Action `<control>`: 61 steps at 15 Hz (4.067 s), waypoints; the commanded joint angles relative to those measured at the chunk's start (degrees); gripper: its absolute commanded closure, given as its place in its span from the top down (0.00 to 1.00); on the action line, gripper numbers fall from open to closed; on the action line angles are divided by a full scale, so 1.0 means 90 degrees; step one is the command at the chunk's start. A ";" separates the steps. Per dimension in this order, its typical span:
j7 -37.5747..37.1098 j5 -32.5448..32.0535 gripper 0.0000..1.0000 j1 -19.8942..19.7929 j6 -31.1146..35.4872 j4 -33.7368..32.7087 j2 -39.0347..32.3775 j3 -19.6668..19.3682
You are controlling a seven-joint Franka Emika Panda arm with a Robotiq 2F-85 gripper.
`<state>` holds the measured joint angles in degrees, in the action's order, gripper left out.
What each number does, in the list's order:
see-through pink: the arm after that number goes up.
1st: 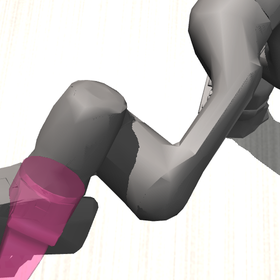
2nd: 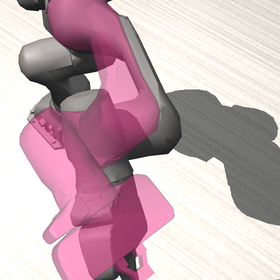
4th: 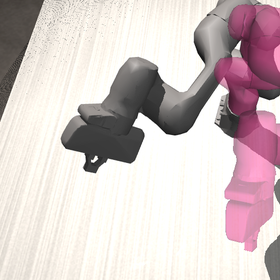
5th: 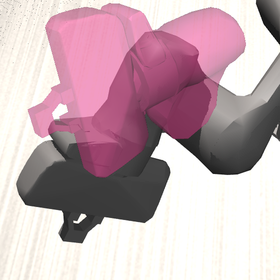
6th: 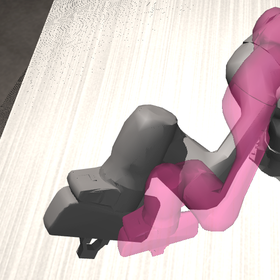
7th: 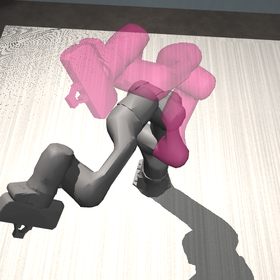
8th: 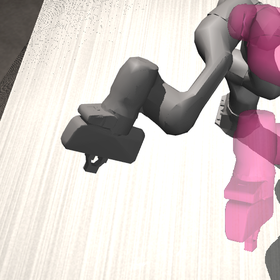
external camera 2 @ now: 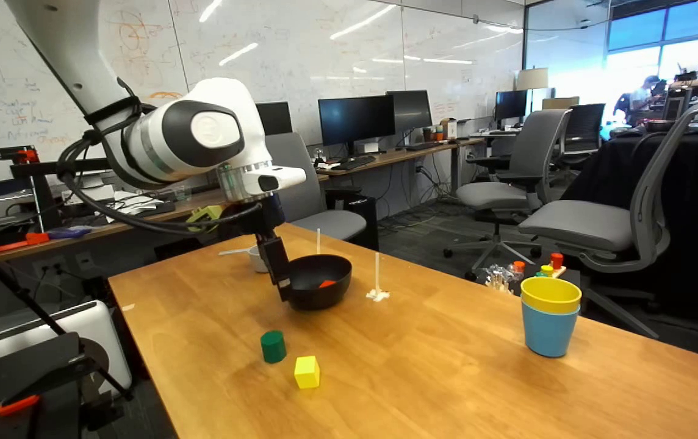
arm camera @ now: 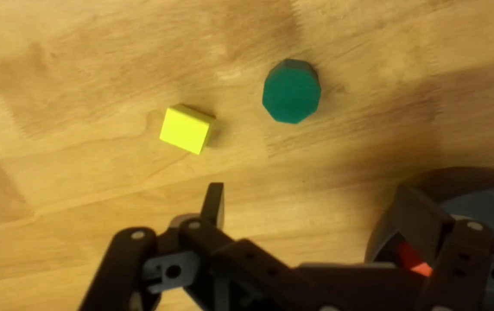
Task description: Move the blocks from the bowl to the table
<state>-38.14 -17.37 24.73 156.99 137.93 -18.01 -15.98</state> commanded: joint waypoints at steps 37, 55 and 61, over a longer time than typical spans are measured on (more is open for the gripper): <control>0.3818 0.1122 1.00 -0.1603 -0.1589 -0.4159 -0.2837 0.2123; 0.3892 0.1138 0.46 -0.1633 -0.1562 -0.4267 -0.3196 0.2137; 0.3895 0.1125 0.08 -0.1609 -0.1563 -0.4320 -0.3241 0.2145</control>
<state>-4.83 -8.60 10.76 144.42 101.13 -46.35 2.40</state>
